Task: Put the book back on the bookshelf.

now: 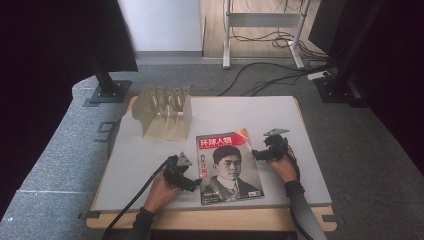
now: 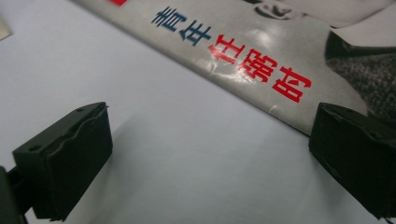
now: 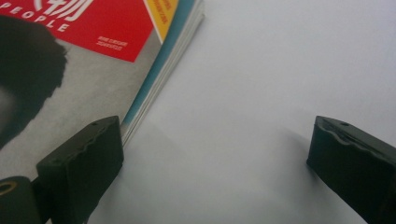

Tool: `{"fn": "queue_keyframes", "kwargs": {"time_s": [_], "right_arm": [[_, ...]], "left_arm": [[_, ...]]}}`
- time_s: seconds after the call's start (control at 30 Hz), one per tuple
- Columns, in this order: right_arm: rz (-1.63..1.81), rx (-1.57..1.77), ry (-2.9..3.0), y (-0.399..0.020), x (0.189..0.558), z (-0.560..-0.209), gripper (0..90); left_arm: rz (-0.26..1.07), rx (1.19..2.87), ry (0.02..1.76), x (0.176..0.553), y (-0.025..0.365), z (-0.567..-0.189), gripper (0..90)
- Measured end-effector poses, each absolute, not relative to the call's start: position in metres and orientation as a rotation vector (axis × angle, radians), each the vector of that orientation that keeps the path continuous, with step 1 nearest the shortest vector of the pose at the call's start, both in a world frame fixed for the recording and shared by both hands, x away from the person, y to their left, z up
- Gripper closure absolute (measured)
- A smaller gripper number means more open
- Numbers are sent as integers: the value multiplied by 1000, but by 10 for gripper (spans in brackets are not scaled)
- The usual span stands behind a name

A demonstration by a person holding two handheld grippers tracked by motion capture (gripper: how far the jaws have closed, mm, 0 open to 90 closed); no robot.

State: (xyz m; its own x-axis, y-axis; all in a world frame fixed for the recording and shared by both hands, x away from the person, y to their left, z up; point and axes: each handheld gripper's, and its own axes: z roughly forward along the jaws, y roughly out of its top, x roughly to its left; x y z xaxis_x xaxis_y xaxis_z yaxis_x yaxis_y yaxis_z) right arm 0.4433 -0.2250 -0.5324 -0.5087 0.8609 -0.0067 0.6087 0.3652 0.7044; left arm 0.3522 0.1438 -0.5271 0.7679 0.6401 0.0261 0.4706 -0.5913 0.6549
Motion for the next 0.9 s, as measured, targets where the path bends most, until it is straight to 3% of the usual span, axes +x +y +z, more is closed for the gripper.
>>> {"fn": "queue_keyframes", "kwargs": {"time_s": [0.33, 0.47, 0.73, 0.9], "right_arm": [[917, 1293, 2253, -215, 462, -531, 68], [934, 1296, 2260, -216, 462, -531, 77], [1013, 1277, 2312, -219, 455, -519, 87], [1087, 1226, 2383, -209, 450, -513, 120]], "left_arm": [[357, 2314, 779, 333, 125, -528, 0], [291, 2313, 777, 338, 128, -528, 0], [360, 2212, 933, 370, 145, -524, 0], [361, 2252, 985, 381, 143, -528, 0]]}}
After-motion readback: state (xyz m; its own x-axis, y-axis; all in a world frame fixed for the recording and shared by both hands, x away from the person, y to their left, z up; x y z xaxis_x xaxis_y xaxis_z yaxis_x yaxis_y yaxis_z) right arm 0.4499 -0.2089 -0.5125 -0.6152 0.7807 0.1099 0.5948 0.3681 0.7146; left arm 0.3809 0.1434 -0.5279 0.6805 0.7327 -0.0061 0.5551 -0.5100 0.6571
